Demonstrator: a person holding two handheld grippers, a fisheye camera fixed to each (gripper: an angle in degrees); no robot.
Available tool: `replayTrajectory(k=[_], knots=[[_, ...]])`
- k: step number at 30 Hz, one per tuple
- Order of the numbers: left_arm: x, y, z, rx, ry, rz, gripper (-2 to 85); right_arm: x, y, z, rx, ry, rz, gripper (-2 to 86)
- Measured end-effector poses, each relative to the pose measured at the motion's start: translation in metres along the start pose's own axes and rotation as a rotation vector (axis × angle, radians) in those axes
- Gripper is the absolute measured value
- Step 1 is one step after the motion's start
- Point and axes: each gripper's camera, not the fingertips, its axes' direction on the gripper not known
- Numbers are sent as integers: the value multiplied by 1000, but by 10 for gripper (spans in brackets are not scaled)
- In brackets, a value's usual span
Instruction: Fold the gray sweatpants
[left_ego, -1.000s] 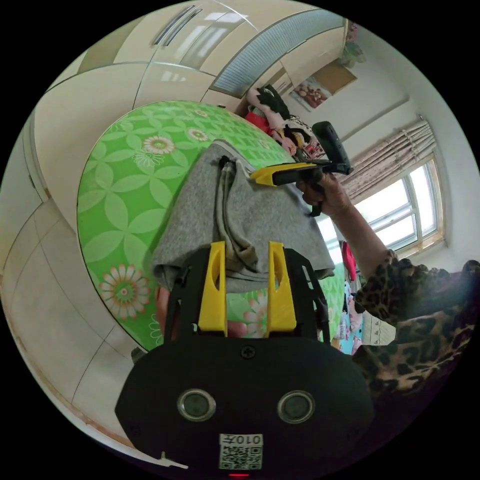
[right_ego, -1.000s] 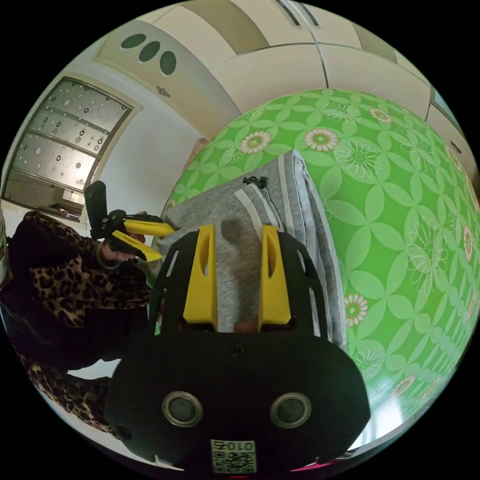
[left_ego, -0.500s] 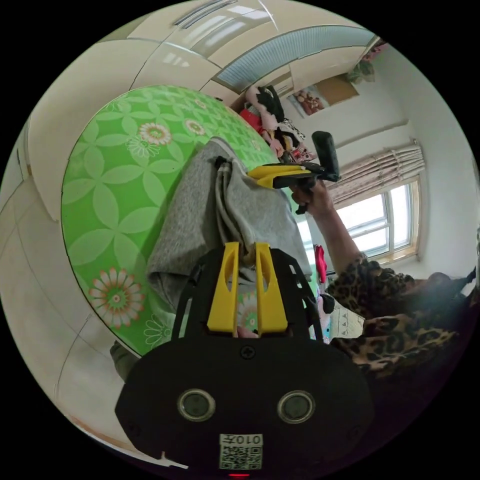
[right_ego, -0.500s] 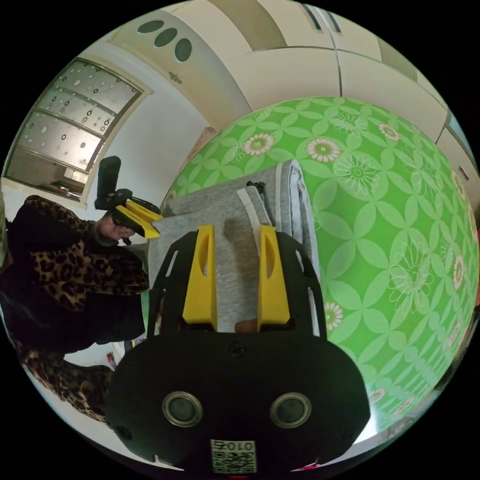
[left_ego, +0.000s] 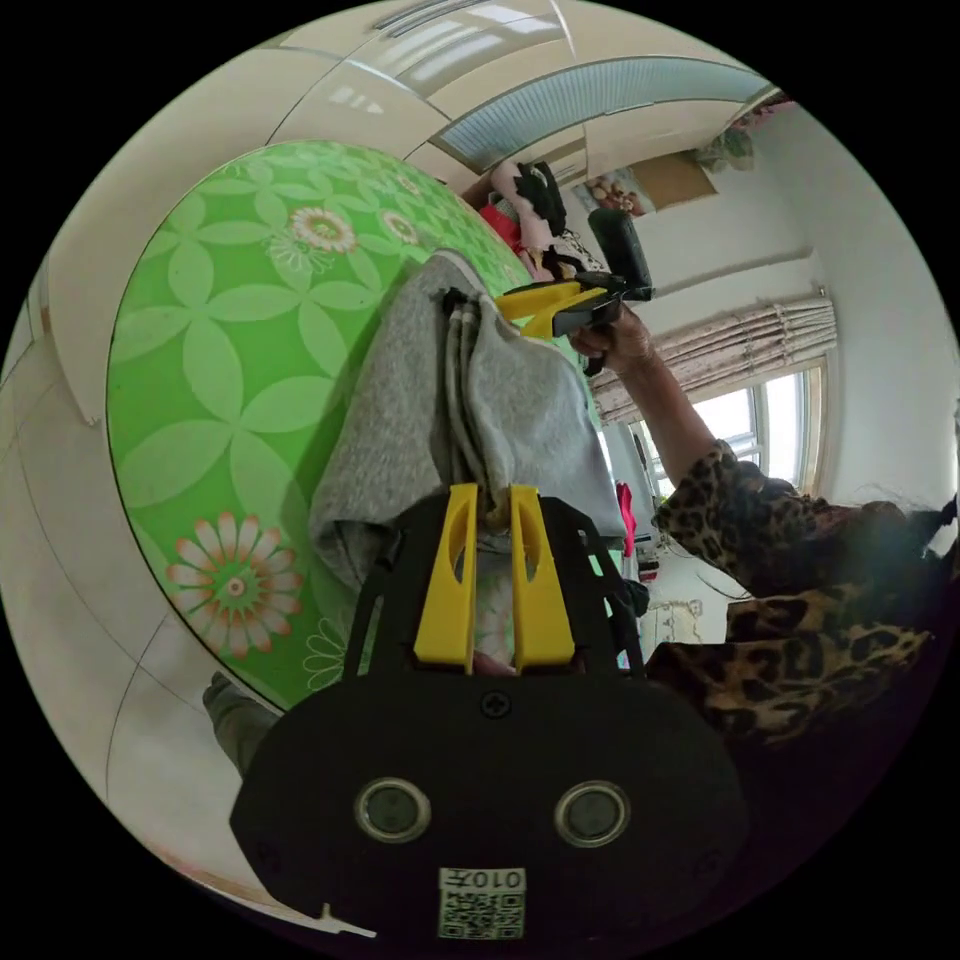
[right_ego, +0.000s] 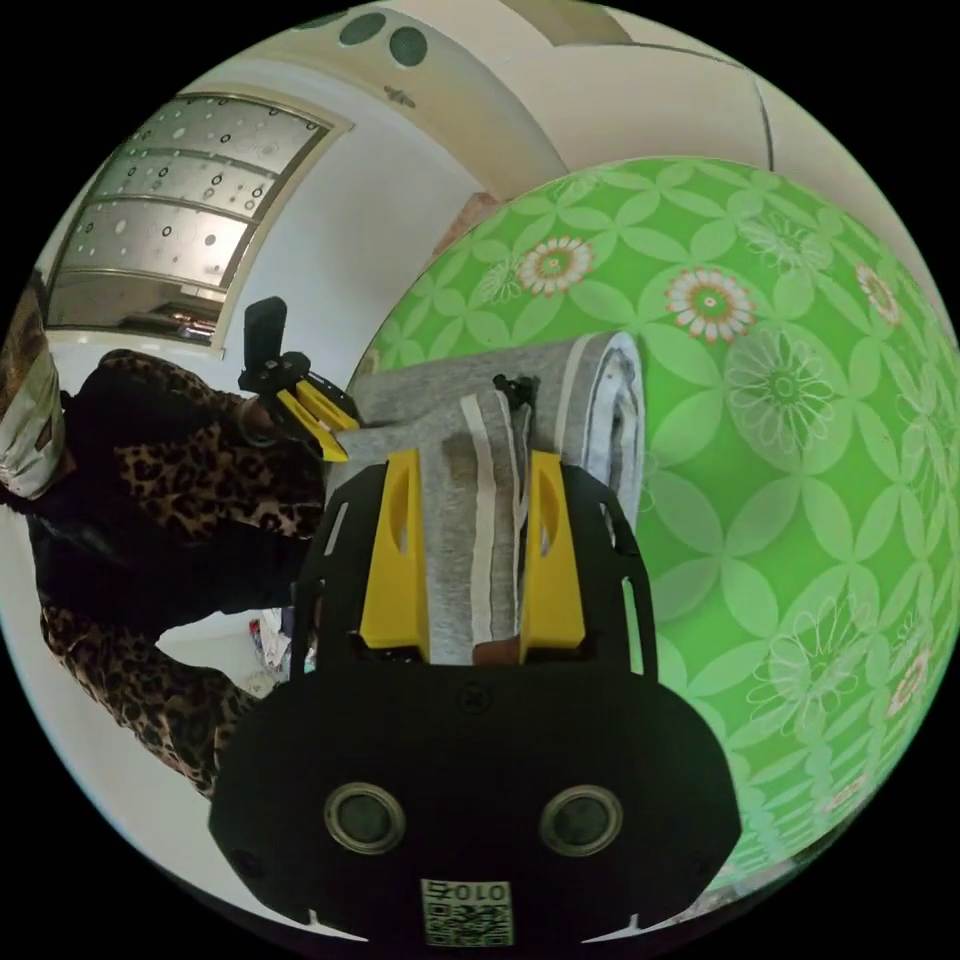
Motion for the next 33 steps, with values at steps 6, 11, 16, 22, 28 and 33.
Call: replayTrajectory(k=[6, 11, 16, 22, 28, 33], knots=[[47, -7, -20, 9, -84, 253, 53, 19, -6, 7, -42, -21, -12, 130], [29, -8, -17, -35, -44, 196, 54, 34, -3, 15, -47, -119, -26, 75], [24, -10, -25, -49, -43, 181, 54, 27, 22, -4, 90, -178, -127, 54], [42, -14, -63, 44, -22, 210, 53, 19, 36, -12, 164, -171, -171, 51], [-11, -28, -92, 147, -52, 32, 49, 58, 29, 11, 193, -124, 106, 46], [-49, -37, -85, 103, 81, -61, 42, 67, 42, 43, 144, -85, 147, 50]])
